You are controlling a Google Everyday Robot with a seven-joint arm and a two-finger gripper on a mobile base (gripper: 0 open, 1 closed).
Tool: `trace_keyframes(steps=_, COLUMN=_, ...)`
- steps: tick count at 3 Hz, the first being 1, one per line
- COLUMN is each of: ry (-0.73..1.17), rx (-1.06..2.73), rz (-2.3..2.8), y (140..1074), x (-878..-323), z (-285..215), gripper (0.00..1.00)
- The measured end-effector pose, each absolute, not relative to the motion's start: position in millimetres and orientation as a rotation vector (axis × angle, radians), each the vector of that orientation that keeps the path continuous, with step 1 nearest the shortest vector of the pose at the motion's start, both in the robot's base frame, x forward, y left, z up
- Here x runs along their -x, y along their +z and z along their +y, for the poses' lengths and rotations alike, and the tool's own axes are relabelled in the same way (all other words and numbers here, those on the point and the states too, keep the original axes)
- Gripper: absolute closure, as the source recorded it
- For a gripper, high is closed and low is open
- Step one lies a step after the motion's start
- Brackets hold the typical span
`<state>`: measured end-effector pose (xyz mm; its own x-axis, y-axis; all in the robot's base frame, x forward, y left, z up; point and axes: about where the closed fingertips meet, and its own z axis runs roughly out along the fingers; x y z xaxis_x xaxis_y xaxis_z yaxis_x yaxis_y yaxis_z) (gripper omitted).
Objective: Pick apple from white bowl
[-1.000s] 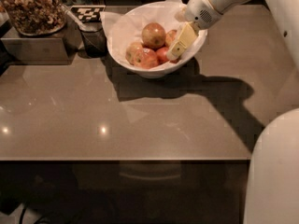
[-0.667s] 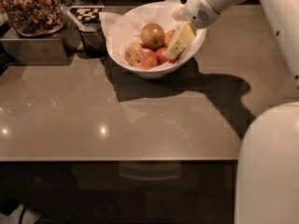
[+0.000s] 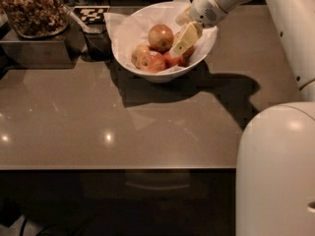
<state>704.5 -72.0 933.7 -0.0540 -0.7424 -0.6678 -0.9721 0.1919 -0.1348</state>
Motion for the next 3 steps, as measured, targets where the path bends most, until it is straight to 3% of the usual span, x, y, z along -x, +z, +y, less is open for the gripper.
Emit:
trace_keyframes(steps=1, ry=0.474, rx=1.603, rz=1.850, y=933.7, x=-704.5, z=-72.0, gripper=0.34)
trace_keyframes(steps=3, ry=0.474, rx=1.603, rz=1.850, y=933.6, x=-704.5, z=-71.9, gripper=0.20)
